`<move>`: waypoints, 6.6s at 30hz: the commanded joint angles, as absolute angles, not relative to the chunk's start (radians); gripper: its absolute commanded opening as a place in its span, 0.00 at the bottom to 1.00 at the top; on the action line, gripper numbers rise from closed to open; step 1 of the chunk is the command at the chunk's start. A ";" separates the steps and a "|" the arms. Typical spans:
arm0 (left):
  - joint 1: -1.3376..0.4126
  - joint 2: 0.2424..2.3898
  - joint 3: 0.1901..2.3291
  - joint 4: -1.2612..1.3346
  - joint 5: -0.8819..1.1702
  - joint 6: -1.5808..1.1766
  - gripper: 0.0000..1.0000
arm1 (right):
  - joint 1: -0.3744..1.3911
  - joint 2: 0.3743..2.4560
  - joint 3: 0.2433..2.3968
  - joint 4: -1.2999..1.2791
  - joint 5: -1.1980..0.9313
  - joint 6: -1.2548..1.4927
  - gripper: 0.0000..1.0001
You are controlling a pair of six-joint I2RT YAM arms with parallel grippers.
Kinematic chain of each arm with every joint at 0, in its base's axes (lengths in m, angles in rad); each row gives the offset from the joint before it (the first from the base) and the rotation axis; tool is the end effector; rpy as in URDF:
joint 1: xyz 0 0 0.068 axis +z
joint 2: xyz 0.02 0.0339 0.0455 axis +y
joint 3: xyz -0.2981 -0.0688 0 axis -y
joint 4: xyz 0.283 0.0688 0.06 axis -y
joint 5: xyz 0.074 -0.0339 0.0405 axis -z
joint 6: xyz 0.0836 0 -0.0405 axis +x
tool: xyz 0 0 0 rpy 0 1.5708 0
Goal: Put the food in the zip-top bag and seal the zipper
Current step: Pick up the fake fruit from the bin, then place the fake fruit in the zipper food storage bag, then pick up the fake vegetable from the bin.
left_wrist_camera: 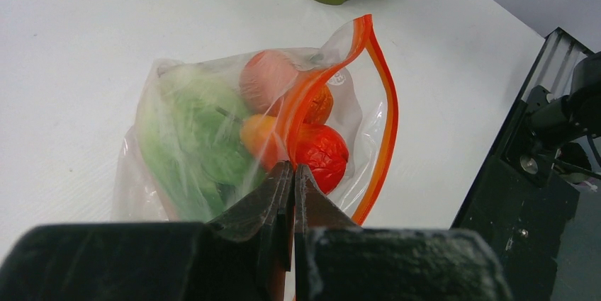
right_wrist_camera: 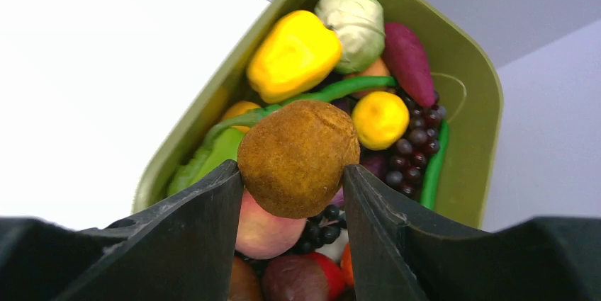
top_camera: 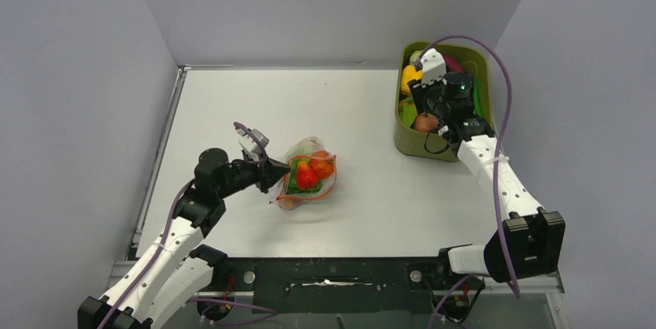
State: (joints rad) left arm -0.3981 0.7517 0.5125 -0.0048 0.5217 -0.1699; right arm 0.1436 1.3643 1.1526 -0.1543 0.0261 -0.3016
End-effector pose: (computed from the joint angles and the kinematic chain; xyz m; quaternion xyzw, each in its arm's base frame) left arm 0.1991 -0.1289 0.2729 0.2445 0.7382 -0.3618 0.5142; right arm 0.3915 0.0544 0.3481 -0.1747 0.8052 -0.0554 0.5640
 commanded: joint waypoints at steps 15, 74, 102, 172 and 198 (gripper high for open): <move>-0.396 0.876 0.687 -0.040 0.496 -0.300 0.00 | 0.374 0.972 0.921 -0.172 -0.343 -0.161 0.43; -0.393 0.875 0.754 -0.008 0.541 -0.436 0.00 | 0.769 1.506 0.887 0.499 -0.449 -0.014 0.68; -0.393 0.879 0.795 -0.048 0.472 -0.390 0.00 | 0.732 1.229 0.968 -0.089 0.067 0.543 0.56; -0.392 0.853 0.661 -0.041 0.459 -0.193 0.00 | 0.335 1.403 1.332 -0.293 0.234 0.268 0.64; -0.392 0.855 0.635 -0.039 0.508 -0.196 0.00 | -0.082 1.631 1.486 -0.392 0.070 0.055 0.59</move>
